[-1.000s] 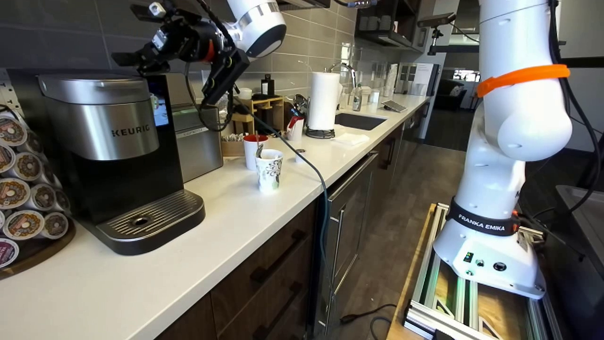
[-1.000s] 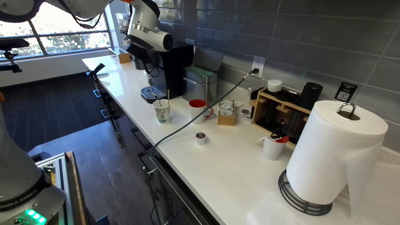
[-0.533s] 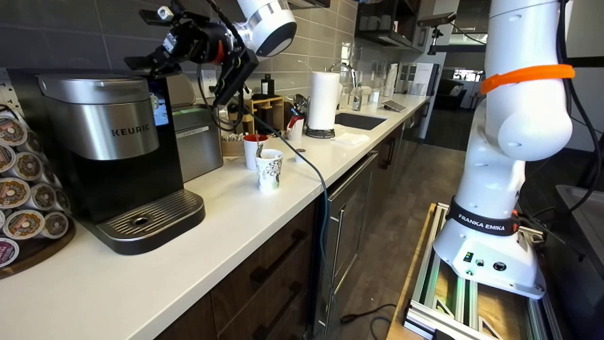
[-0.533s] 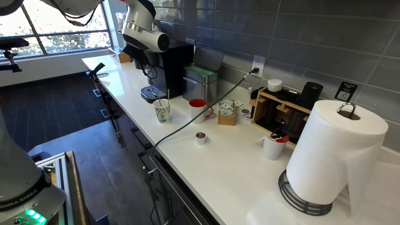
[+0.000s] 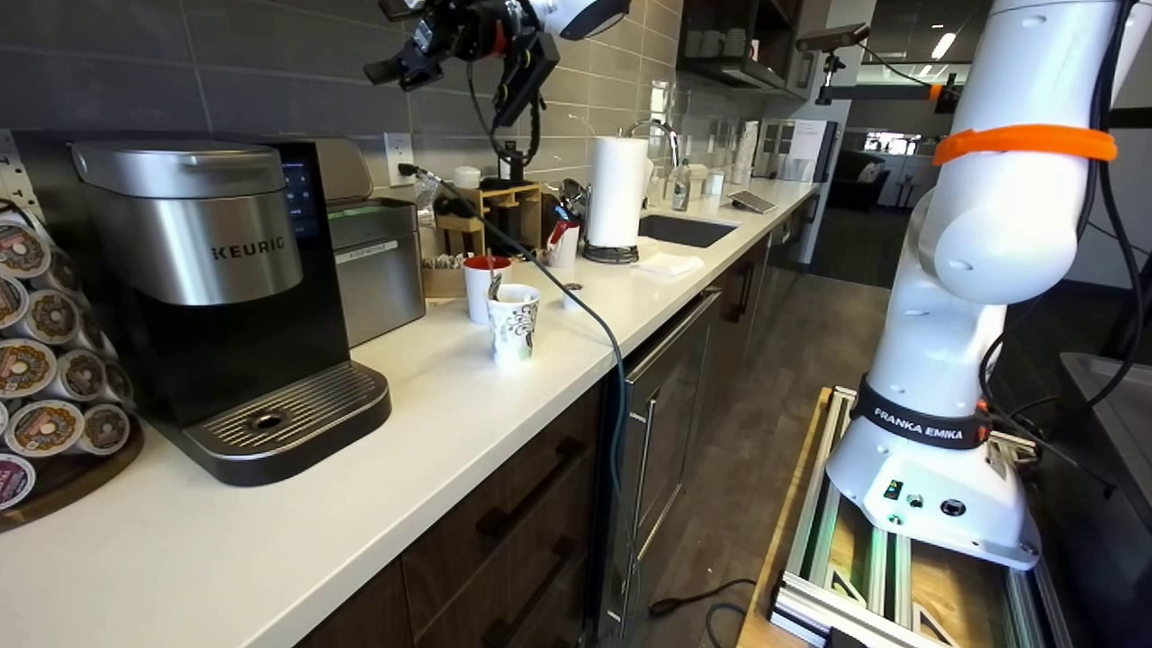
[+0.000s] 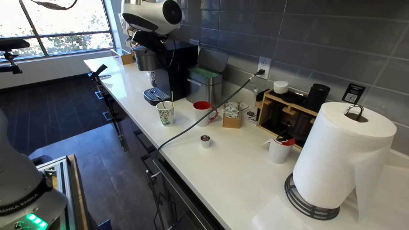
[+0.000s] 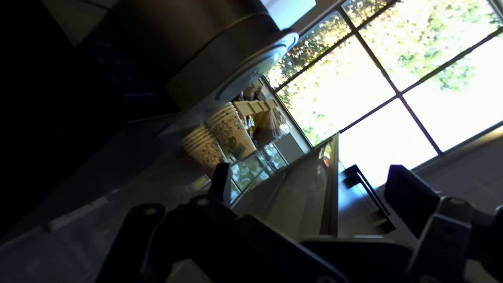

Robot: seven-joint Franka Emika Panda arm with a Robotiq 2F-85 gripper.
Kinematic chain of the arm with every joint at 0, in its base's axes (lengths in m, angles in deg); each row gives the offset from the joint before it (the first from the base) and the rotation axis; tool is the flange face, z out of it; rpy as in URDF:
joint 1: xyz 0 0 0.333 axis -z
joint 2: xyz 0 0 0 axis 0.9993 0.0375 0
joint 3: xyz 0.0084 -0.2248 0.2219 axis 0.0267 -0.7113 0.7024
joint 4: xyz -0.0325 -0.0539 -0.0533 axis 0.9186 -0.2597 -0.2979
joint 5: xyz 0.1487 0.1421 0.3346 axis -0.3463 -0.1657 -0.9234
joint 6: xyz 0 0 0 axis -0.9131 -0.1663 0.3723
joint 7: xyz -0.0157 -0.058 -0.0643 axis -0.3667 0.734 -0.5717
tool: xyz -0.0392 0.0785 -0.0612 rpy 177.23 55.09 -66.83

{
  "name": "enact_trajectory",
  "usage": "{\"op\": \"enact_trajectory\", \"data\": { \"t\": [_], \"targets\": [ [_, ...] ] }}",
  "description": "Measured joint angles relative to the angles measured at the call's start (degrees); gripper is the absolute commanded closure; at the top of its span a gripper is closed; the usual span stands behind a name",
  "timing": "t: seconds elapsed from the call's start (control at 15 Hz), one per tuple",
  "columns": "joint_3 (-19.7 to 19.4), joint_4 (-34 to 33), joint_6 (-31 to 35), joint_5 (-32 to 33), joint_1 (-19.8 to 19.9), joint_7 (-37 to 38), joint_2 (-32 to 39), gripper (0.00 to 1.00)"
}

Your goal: Close the lid of the coffee maker

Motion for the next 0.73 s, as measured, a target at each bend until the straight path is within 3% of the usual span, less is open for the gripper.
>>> {"op": "enact_trajectory", "data": {
  "t": [0.33,0.73],
  "targets": [
    [-0.8,8.3,-0.9,13.0,2.2,13.6,-10.0,0.0],
    [-0.7,20.9,-1.0,20.4,2.6,28.7,-24.4,0.0]
  ]
}}
